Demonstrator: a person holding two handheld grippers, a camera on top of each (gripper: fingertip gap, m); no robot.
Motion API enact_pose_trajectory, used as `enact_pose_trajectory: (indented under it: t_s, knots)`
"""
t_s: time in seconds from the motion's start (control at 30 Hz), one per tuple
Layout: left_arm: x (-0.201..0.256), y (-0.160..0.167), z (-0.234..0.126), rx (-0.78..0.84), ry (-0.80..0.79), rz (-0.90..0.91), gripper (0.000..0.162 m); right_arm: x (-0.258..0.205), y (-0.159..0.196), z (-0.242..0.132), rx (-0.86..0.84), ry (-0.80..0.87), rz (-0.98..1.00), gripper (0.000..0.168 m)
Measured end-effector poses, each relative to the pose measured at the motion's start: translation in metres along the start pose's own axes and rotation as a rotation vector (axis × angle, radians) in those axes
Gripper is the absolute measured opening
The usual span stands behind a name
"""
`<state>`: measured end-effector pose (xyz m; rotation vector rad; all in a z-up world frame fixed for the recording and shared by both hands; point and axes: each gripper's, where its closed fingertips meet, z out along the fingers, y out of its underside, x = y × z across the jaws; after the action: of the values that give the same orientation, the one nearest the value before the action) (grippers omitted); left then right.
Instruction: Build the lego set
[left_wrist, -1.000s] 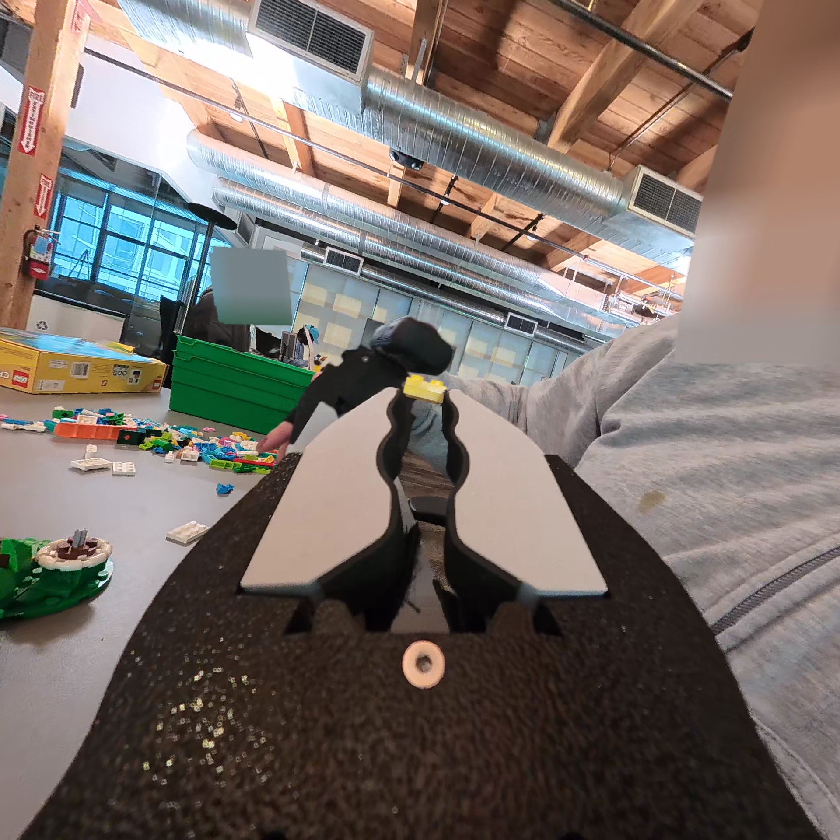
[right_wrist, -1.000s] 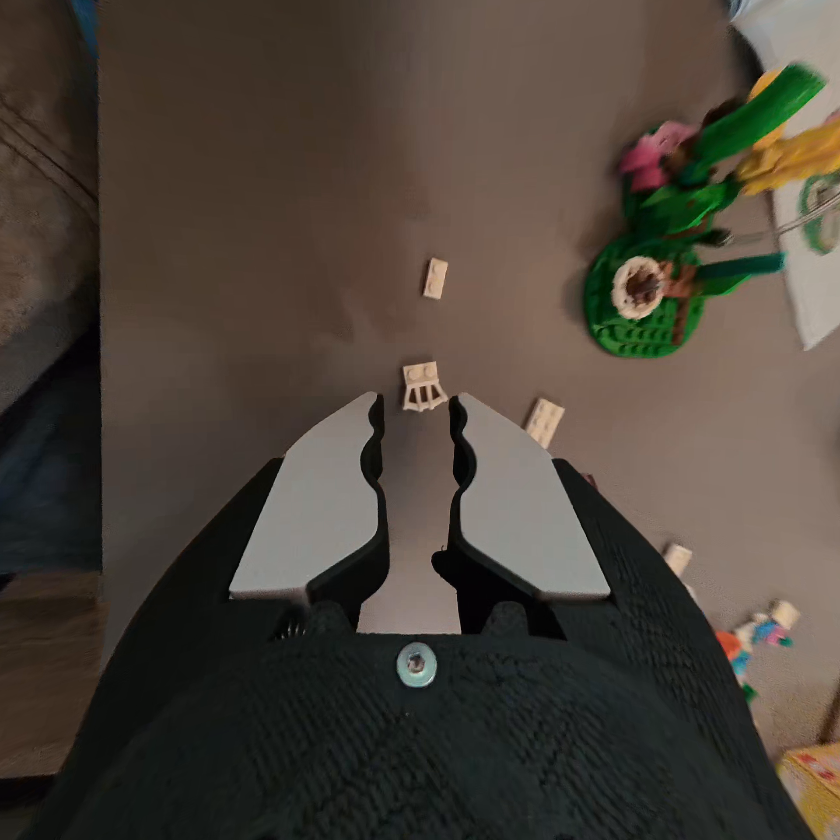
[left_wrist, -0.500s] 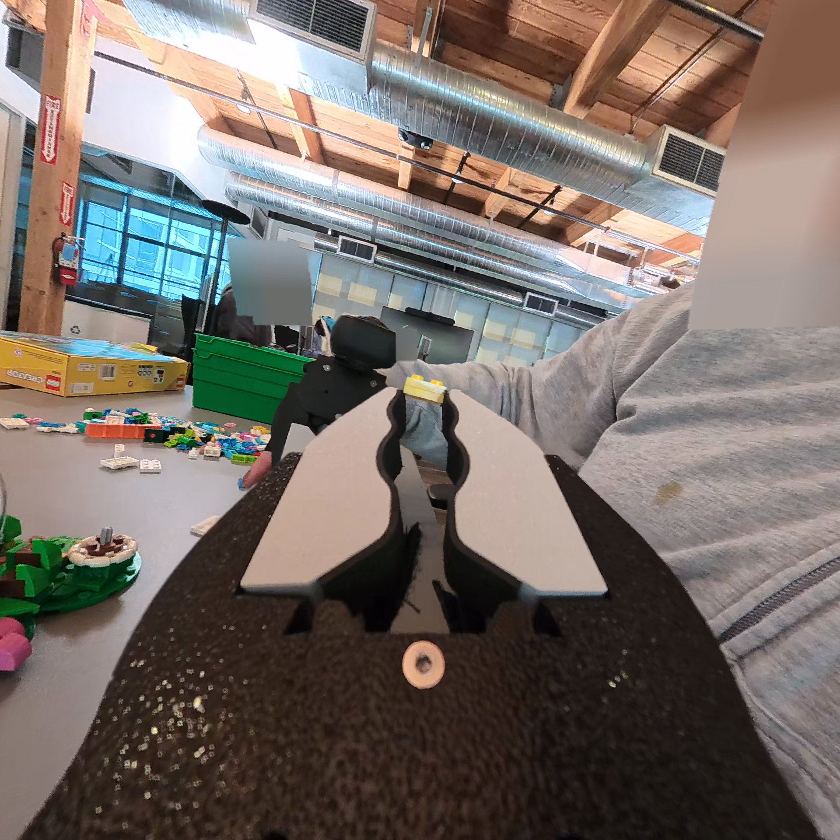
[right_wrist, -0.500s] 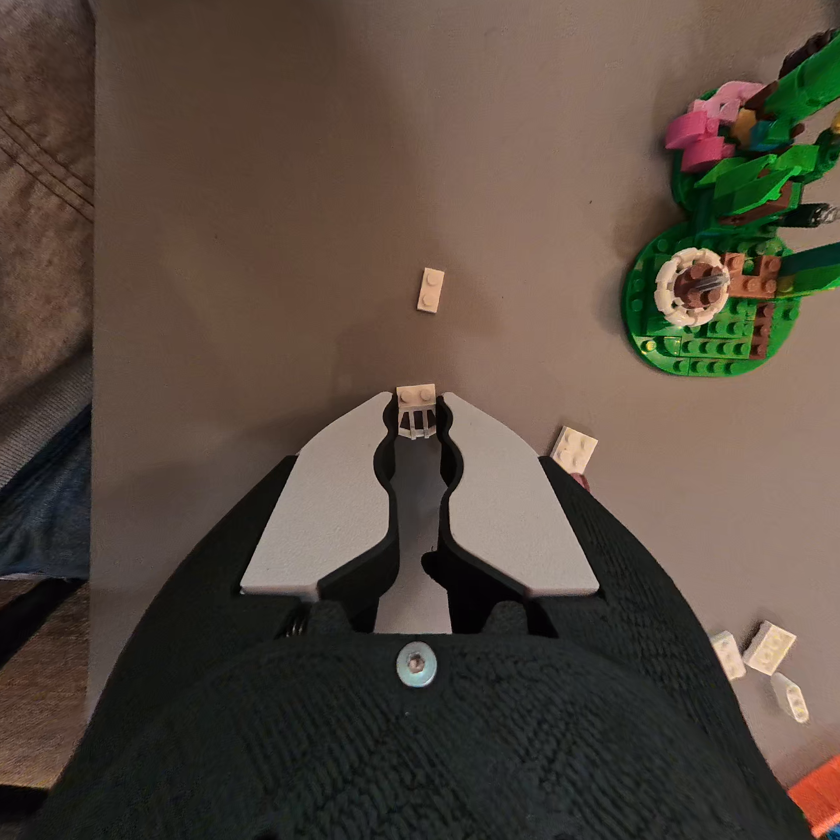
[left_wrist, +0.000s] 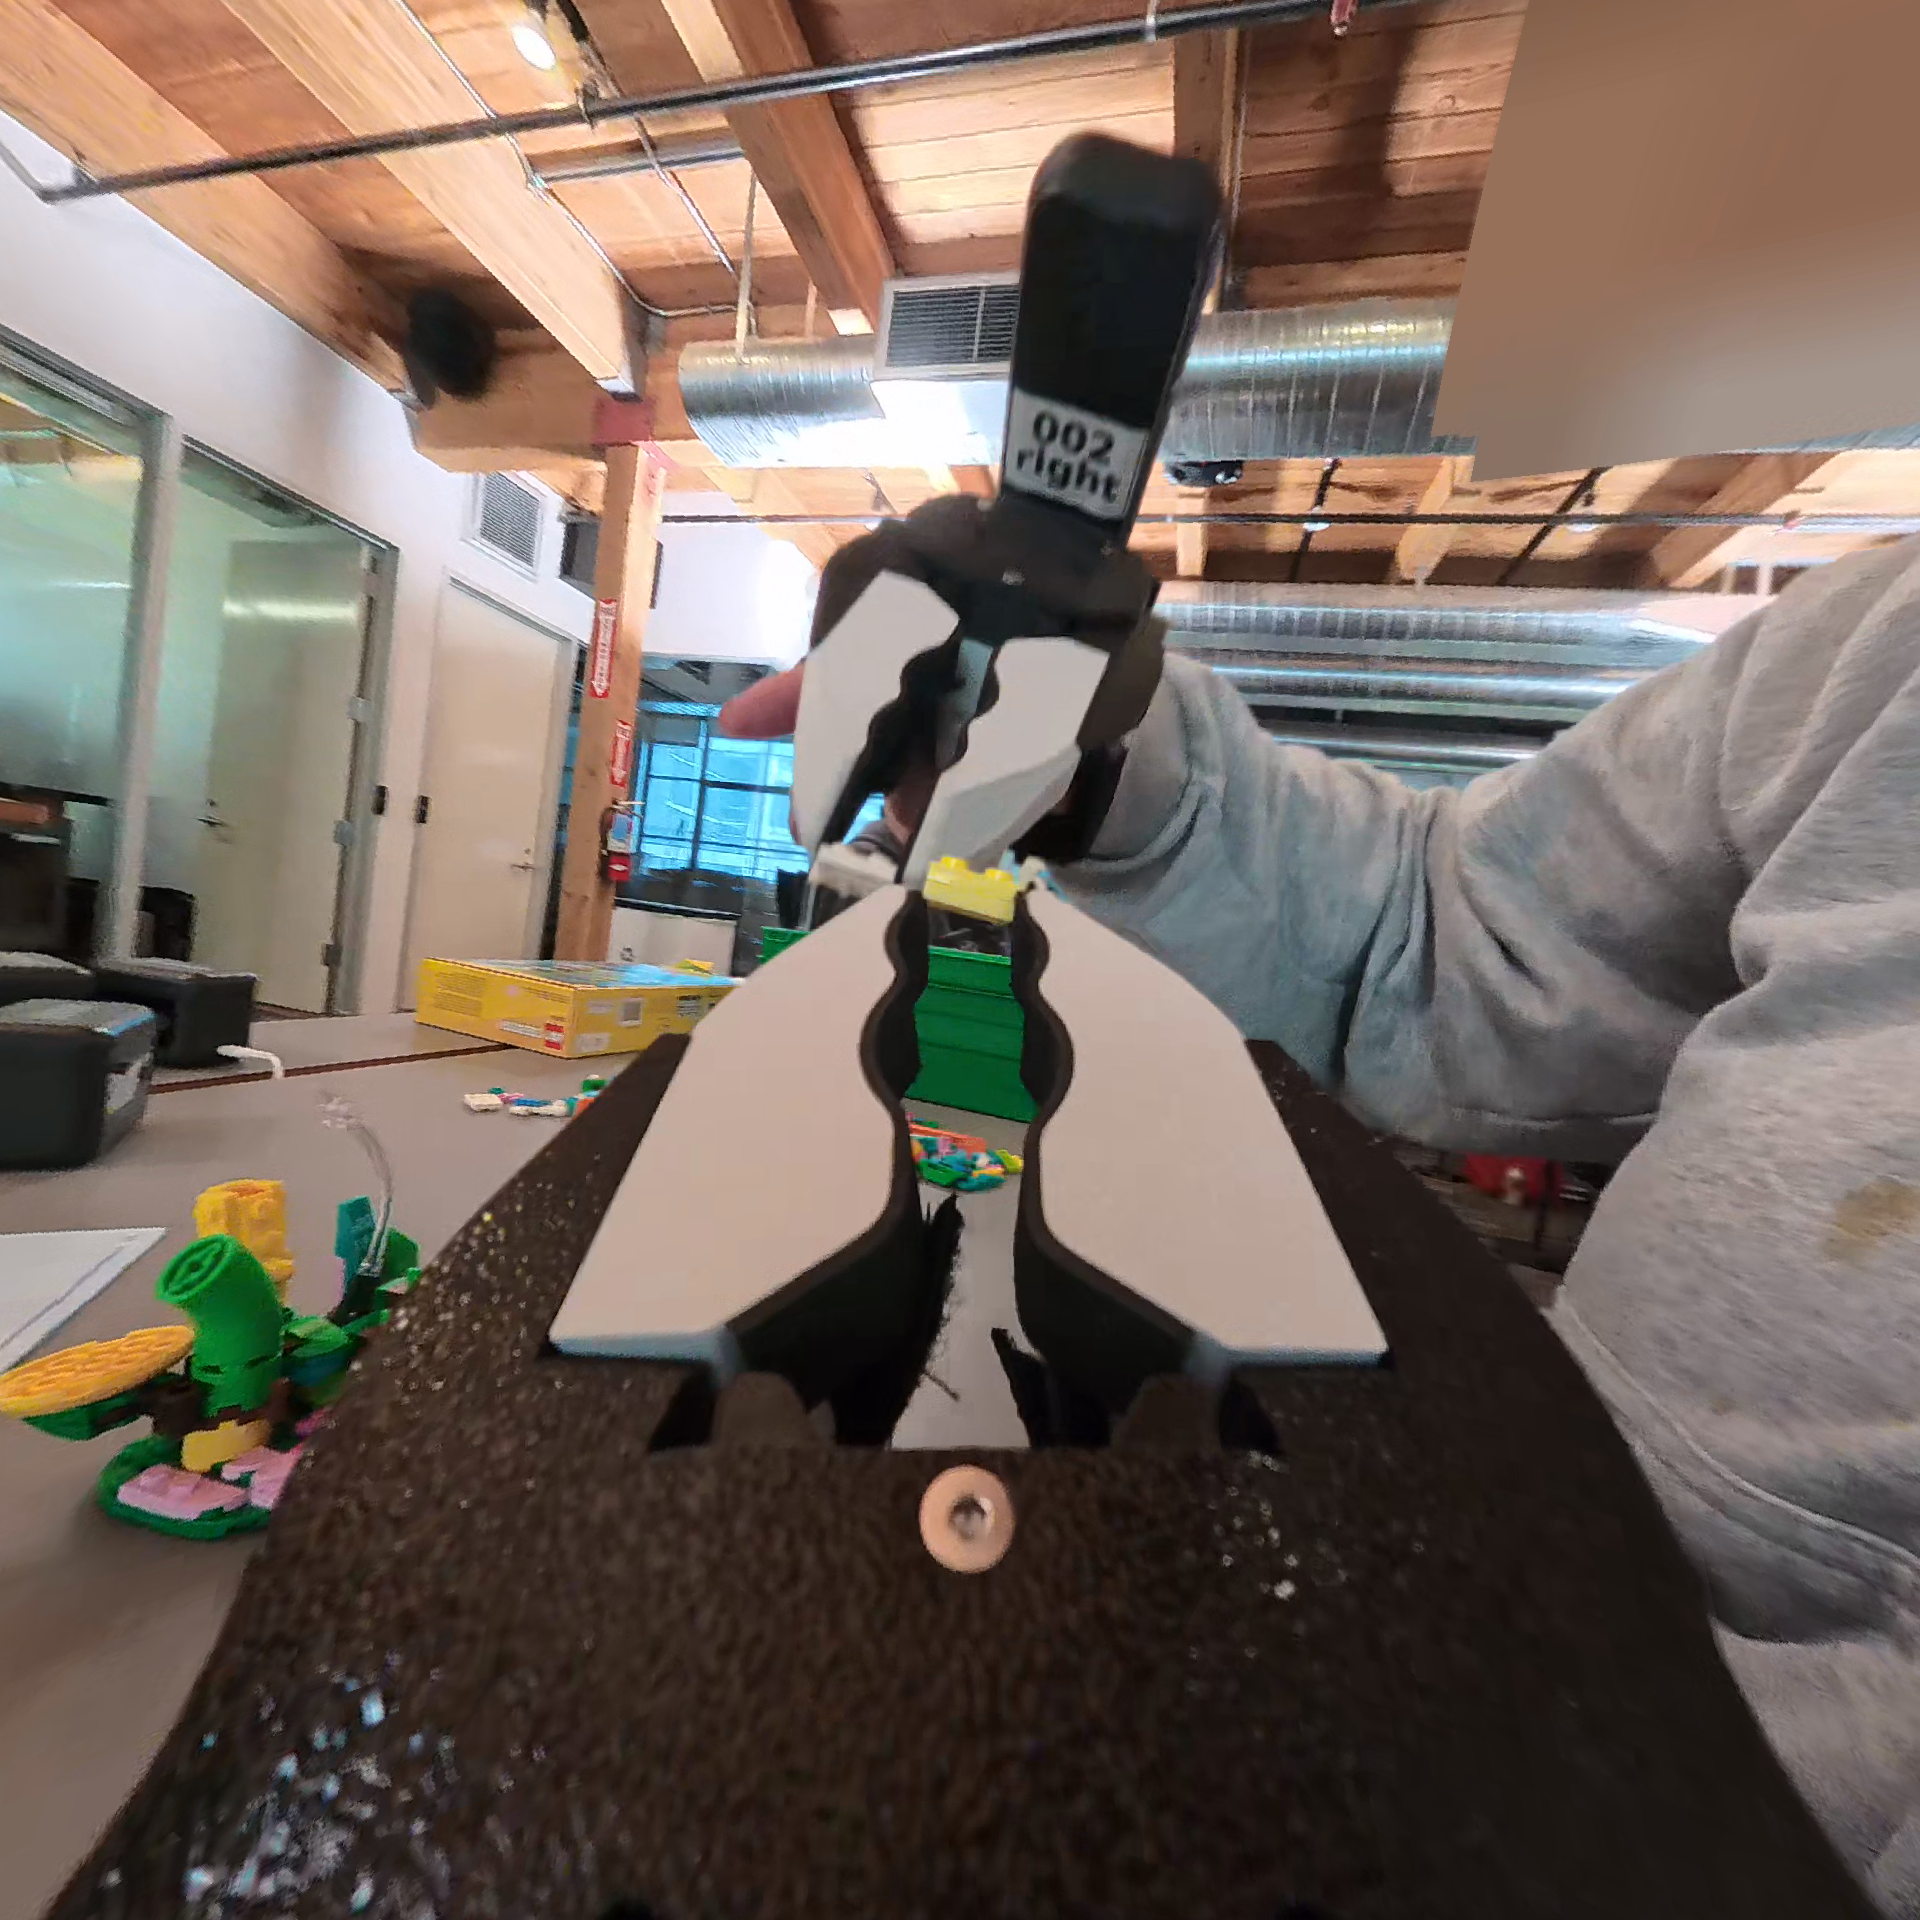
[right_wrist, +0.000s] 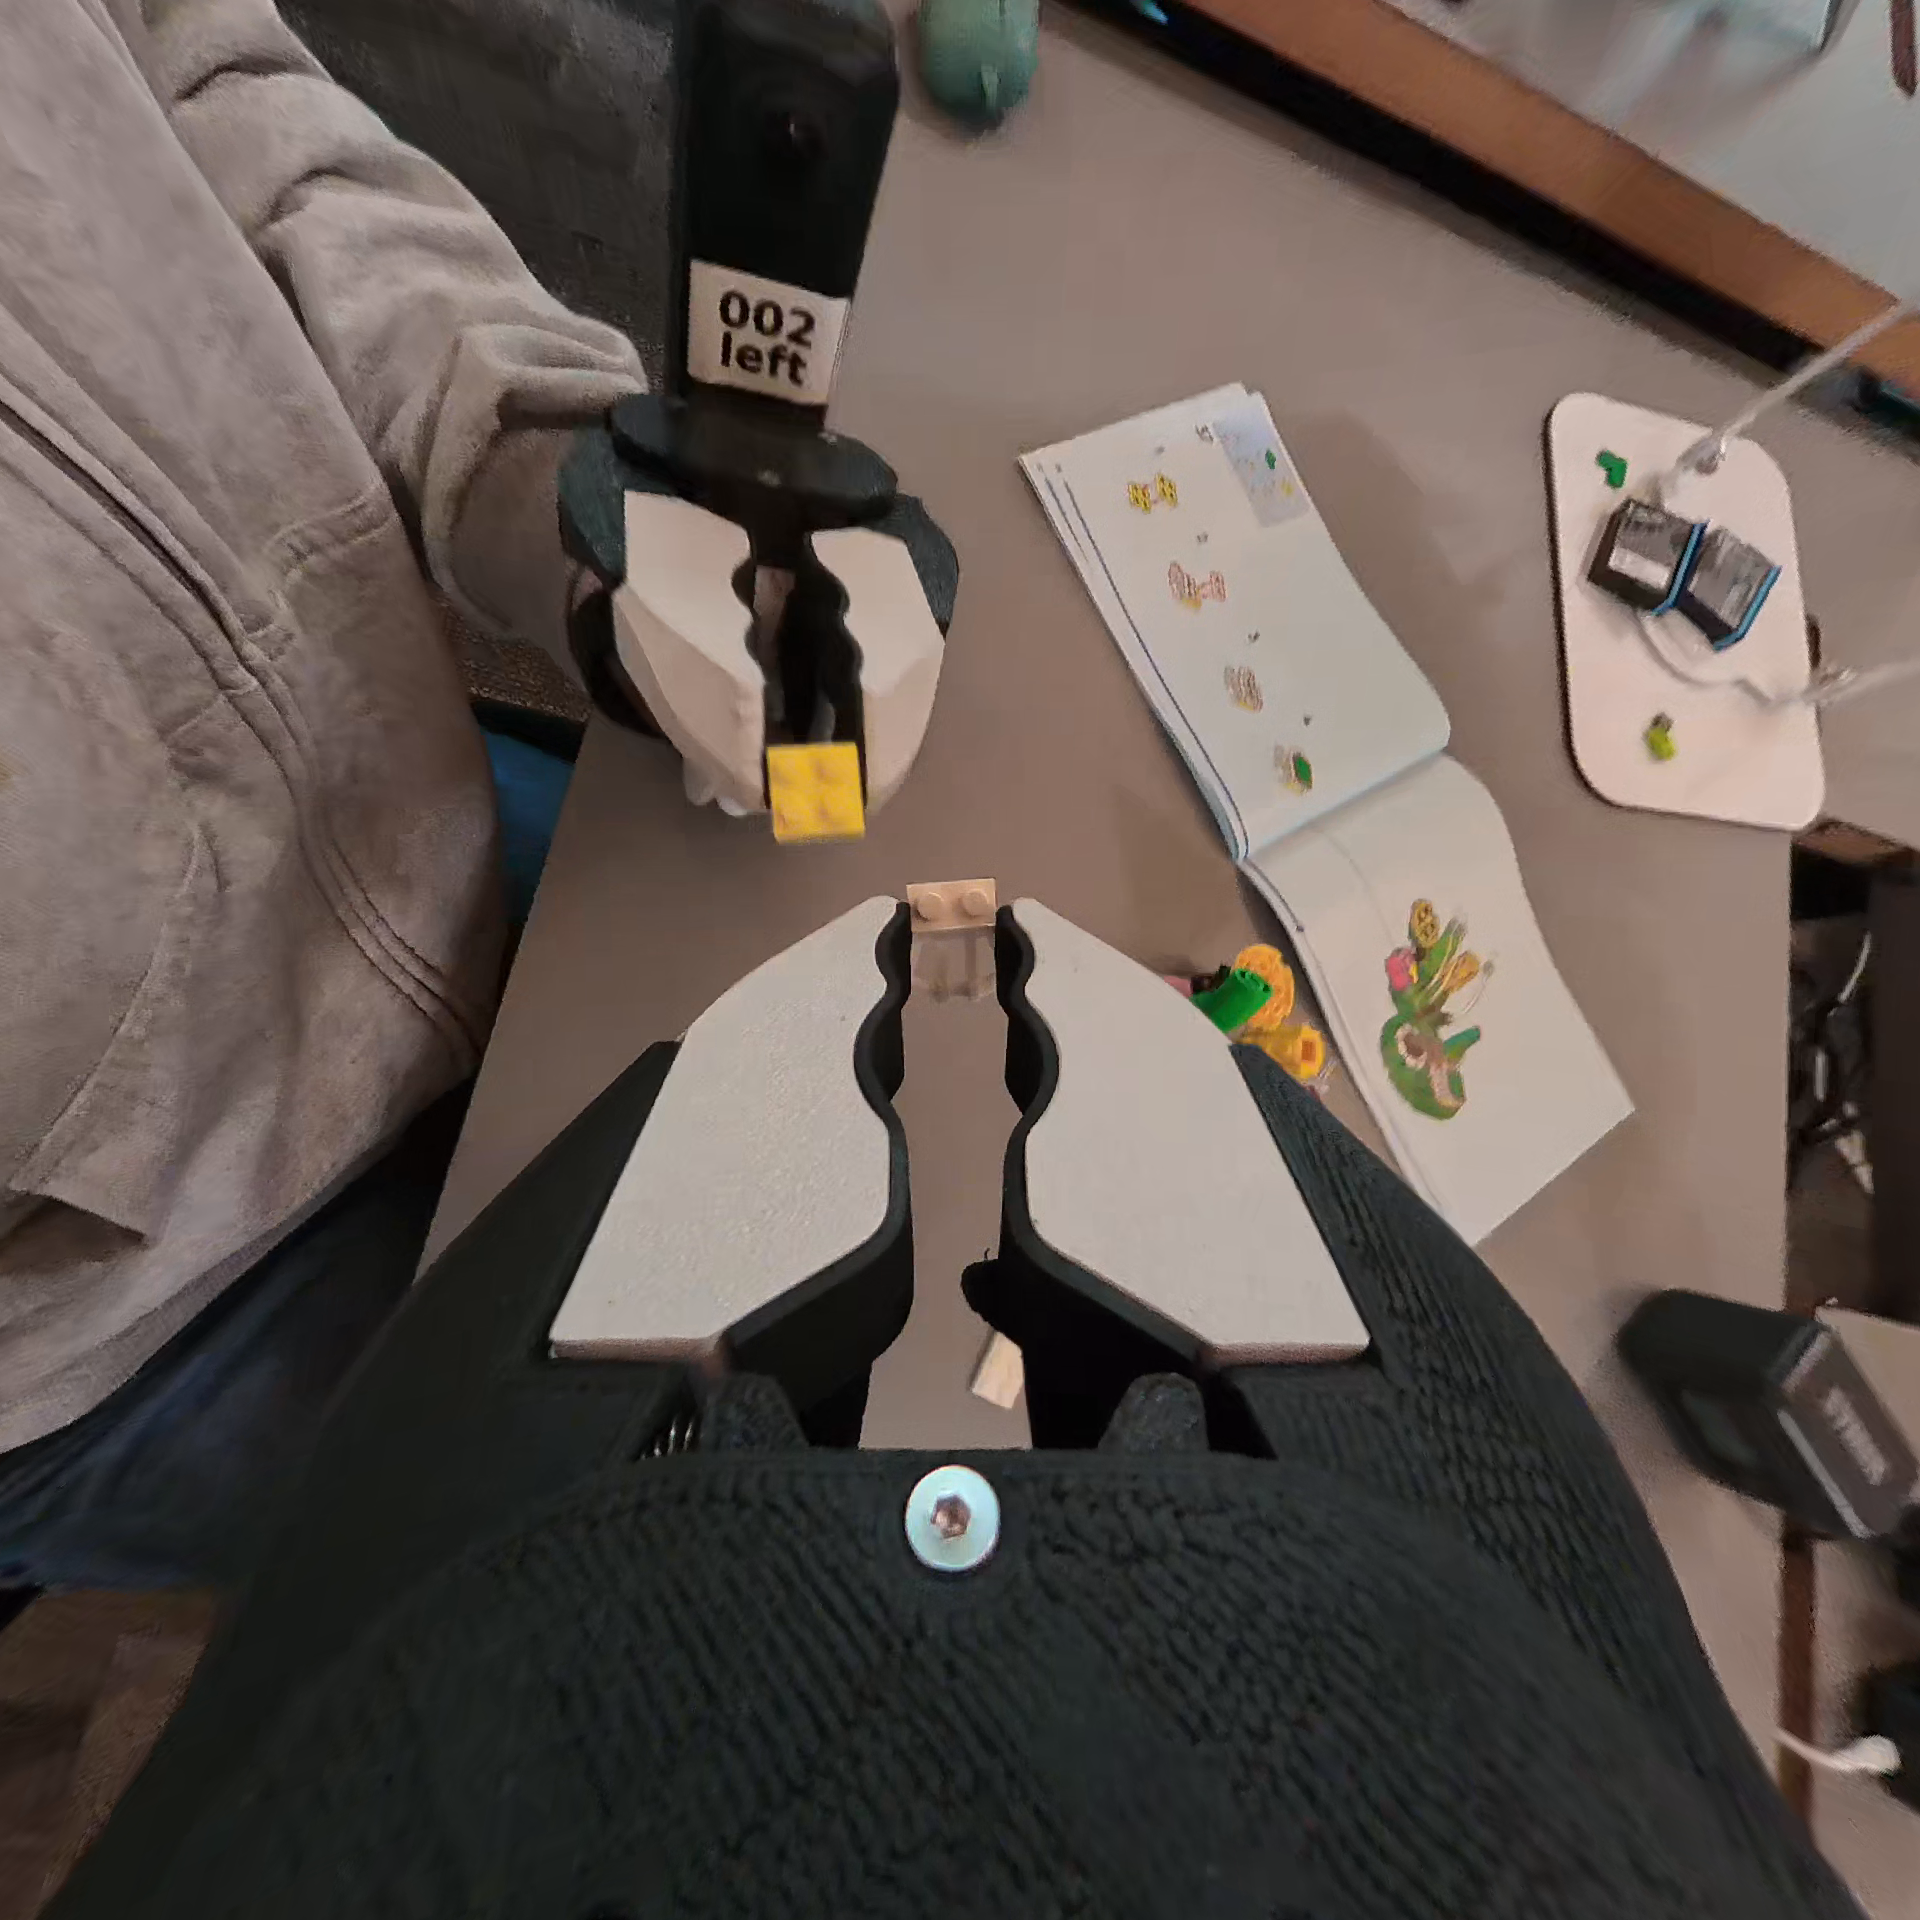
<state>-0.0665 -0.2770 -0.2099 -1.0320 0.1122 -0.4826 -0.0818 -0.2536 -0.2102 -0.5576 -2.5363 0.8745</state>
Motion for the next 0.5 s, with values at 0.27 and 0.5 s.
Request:
enact_pose_trajectory:
  t_s: [0.27, 0.5]
  knots:
    - [-0.022, -0.011, -0.010, 0.068, -0.099, -0.003, 0.016, 0.004, -0.019, 0.006, -0.082, -0.029, -0.083, 0.014]
    - [-0.021, -0.013, -0.009, 0.081, -0.094, 0.012, 0.015, 0.007, -0.028, 0.012, -0.142, -0.067, -0.062, 0.014]
